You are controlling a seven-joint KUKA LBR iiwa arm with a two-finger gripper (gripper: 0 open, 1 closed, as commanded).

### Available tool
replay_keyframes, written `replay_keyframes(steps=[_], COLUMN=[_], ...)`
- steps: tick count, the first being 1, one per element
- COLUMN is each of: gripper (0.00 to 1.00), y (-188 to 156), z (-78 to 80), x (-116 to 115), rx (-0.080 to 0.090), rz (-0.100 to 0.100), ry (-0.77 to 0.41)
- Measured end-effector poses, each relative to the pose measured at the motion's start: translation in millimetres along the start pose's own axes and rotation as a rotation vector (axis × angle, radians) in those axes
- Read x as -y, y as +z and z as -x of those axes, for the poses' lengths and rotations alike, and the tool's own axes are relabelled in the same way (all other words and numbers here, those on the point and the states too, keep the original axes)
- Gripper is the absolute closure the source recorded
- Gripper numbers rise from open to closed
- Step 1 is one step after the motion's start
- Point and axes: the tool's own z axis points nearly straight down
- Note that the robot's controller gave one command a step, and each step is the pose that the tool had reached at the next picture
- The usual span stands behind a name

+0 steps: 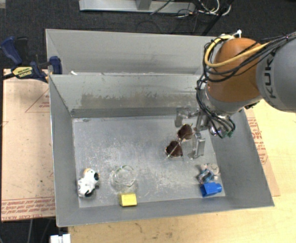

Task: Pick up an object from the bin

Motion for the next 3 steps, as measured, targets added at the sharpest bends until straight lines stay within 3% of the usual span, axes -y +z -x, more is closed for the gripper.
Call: replay_keyframes(steps=[1, 2, 3], gripper=[0.0, 0.0, 0.0], y=[79.9, 106.4, 79.2], z=[11.4, 19.7, 12.2], x=[7.6, 10.0, 7.1], rx=[0.002, -0.005, 0.004], rz=[-0.001, 0.003, 0.0], ry=[-0.274, -0.265, -0.272])
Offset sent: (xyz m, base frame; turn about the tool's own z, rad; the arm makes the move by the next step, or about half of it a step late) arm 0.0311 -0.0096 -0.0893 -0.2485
